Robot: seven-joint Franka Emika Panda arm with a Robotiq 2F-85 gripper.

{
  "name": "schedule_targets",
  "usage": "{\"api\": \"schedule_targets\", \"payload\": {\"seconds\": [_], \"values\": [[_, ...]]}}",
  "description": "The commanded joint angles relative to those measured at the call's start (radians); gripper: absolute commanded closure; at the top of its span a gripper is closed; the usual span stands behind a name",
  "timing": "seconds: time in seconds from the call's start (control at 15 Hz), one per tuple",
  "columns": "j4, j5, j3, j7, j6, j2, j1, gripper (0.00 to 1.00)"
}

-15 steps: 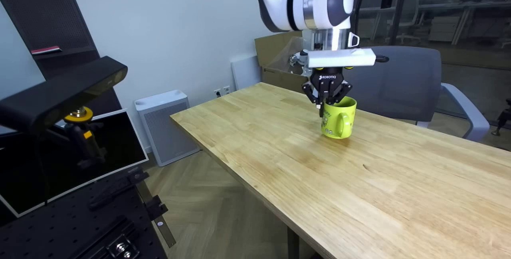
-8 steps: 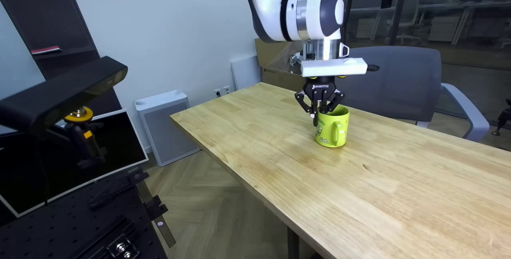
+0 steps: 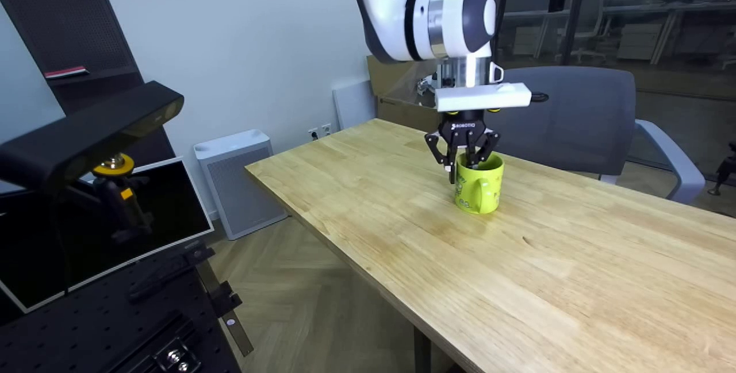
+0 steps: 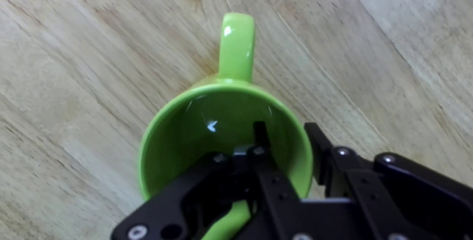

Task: Move green mug to the left

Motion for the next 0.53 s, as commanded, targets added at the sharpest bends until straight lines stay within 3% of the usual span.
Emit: {"api": "schedule_targets", "payload": {"seconds": [0.0,0.33,0.47], "values": [[0.009,-0.04,-0.022,0.055,-0.033,-0.011,0.02,0.38],[0.041,-0.067,-0.039,0.078,-0.072,-0.017,0.03,0.04],[0.061,-0.062,-0.036,0.081,-0.088,-0.03,0.027,0.0]]}}
